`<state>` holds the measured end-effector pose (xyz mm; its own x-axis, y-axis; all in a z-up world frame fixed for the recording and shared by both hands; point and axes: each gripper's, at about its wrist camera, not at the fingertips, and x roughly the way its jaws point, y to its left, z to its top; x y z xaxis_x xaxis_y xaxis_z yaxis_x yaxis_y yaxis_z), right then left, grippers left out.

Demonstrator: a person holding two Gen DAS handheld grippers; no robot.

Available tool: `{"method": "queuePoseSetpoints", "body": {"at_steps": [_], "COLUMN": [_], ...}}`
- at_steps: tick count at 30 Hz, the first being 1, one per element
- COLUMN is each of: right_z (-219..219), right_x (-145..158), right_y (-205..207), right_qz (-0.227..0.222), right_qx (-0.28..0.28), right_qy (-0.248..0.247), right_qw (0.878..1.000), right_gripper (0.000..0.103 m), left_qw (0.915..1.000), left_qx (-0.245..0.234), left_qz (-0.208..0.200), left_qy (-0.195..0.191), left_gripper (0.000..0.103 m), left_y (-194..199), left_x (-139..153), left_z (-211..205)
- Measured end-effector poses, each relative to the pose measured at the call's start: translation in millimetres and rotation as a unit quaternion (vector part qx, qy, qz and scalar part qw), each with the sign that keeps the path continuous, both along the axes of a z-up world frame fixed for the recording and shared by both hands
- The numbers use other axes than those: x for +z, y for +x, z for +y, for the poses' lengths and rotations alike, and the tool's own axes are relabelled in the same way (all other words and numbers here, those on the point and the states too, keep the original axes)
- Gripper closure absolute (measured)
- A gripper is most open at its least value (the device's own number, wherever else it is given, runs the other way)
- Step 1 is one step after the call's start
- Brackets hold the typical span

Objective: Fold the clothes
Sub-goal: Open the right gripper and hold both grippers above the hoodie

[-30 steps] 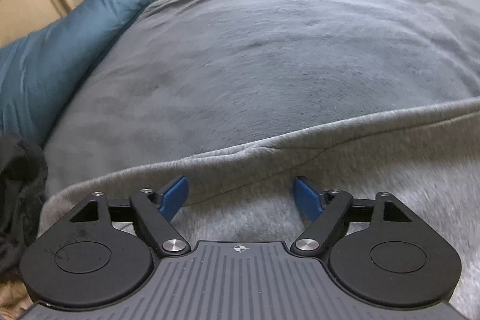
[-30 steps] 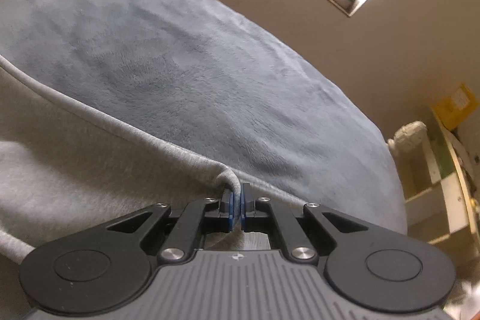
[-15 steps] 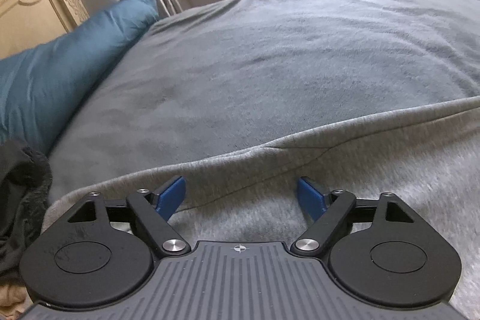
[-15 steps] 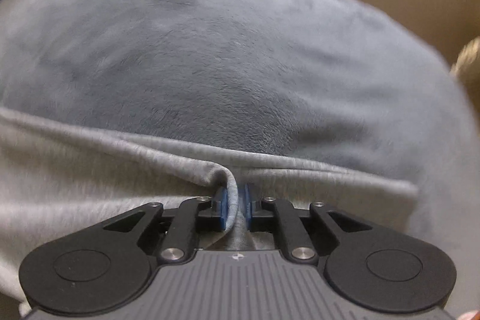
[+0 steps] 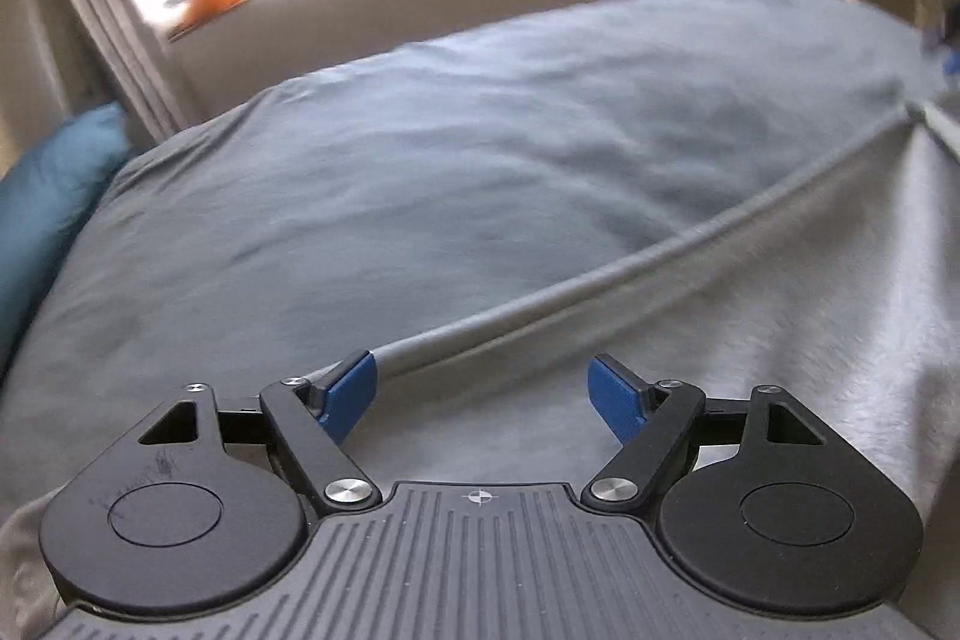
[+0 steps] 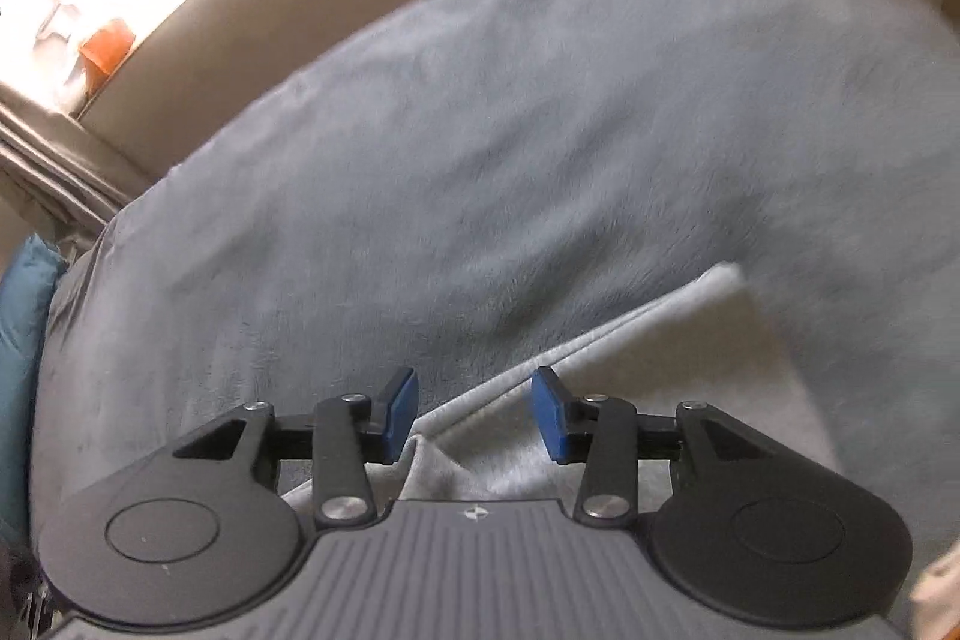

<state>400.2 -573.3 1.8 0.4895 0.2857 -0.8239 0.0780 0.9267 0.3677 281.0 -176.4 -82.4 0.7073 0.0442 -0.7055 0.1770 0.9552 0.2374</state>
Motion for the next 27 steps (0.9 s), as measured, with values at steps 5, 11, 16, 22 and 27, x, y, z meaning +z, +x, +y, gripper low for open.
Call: {"method": "queuePoseSetpoints", "body": {"at_steps": [5,11,16,22,27], "right_z": [69.6,156.5,161.1,140.8,84.8], "right_x": [31.1,-5.0,-41.4,-37.2,12.9], "right_y": [-82.6,-187.1,-193.3,-178.2,-134.3], "right_qz": [-0.046,-0.106,-0.132,-0.158,-0.174], "right_qx": [0.149,0.292,0.275,0.255,0.132], "right_qy": [-0.093,-0.284,-0.385,-0.357,-0.34], "right_qw": [0.983,0.907,0.871,0.885,0.915], "right_gripper": [0.047,0.043,0.047,0.1,0.1], "left_qw": [0.9992,0.9977,0.9977,0.9974,0.9972], "left_qx": [0.019,0.035,0.038,0.045,0.049], "left_qz": [0.032,0.036,0.038,0.039,0.04], "left_qy": [-0.015,-0.046,-0.041,-0.039,-0.041], "left_gripper": [0.023,0.019,0.018,0.017,0.017], "left_y": [15.3,16.8,18.2,19.1,19.0], "left_x": [-23.9,-26.7,-26.4,-26.7,-26.1], "left_z": [-2.0,8.3,6.8,5.1,5.7]}}
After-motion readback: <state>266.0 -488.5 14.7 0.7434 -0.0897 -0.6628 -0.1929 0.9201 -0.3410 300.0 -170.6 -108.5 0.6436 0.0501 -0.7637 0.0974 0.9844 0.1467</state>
